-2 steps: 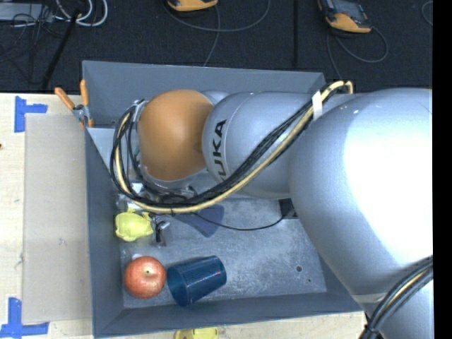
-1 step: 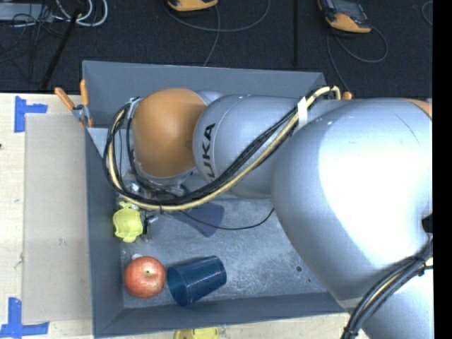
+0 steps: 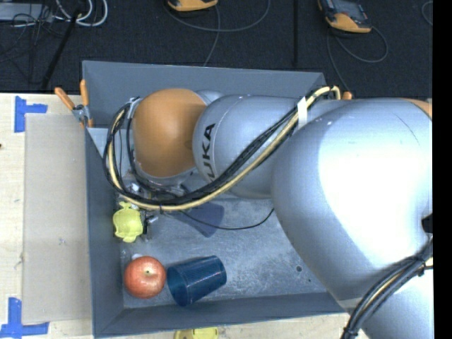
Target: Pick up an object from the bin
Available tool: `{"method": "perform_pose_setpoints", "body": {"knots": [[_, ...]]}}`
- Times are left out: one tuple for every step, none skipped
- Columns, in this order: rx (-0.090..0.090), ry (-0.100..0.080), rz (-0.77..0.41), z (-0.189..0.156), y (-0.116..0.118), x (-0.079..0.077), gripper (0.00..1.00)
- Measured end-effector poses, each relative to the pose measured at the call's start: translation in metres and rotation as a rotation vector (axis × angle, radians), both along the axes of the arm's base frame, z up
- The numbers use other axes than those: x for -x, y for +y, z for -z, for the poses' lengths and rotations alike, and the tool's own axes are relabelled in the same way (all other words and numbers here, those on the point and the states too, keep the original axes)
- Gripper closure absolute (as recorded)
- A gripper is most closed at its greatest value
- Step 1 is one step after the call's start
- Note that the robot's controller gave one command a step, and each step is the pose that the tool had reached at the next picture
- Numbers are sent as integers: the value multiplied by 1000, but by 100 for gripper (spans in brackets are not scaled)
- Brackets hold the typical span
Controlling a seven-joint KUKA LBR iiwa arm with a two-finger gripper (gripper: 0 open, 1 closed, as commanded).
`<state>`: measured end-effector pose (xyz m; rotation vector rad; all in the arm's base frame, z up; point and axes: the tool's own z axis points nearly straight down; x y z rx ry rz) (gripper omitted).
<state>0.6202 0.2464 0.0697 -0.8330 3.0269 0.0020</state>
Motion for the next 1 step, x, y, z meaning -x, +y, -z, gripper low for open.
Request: {"method": "perform_pose_setpoints", "body": {"knots": [[-3, -9, -20, -200, 0, 28, 100]]}}
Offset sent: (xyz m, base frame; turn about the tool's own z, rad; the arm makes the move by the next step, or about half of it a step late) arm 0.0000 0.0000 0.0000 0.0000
